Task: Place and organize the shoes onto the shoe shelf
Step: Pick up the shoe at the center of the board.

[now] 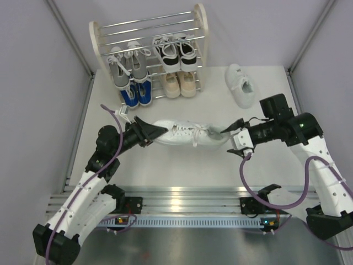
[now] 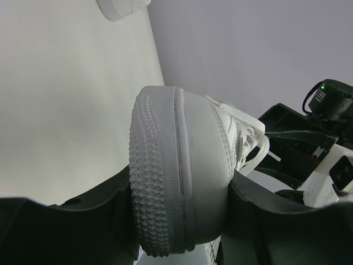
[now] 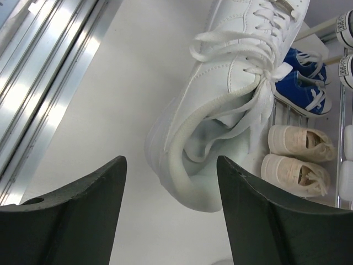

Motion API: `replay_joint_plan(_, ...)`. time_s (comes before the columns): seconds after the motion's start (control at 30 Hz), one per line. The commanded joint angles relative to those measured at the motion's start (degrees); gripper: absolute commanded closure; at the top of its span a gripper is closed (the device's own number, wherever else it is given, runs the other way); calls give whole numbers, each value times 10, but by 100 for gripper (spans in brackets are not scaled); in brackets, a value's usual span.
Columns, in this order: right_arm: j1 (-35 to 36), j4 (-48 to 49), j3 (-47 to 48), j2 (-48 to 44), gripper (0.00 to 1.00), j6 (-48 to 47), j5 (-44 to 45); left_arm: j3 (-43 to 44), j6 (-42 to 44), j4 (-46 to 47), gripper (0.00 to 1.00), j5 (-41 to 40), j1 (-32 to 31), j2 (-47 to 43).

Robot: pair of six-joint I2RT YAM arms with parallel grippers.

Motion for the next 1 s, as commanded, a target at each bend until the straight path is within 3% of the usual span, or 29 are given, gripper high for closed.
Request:
replay_joint_plan(0.0,14,-56,18,8,34,-36,18,28,-34,100,100,39,4,-4)
replay_joint_plan(0.4,57,-105,12,12,41,-177,139,57,-45,100,100,87,18,36)
replay_joint_plan(0.73,136,-106,-10,32,49,-198,253,135,11,5,100,147,35,87)
replay_joint_plan(0.97,154,-98,-37,6,54,-224,316,160,20,5,100,198,51,123)
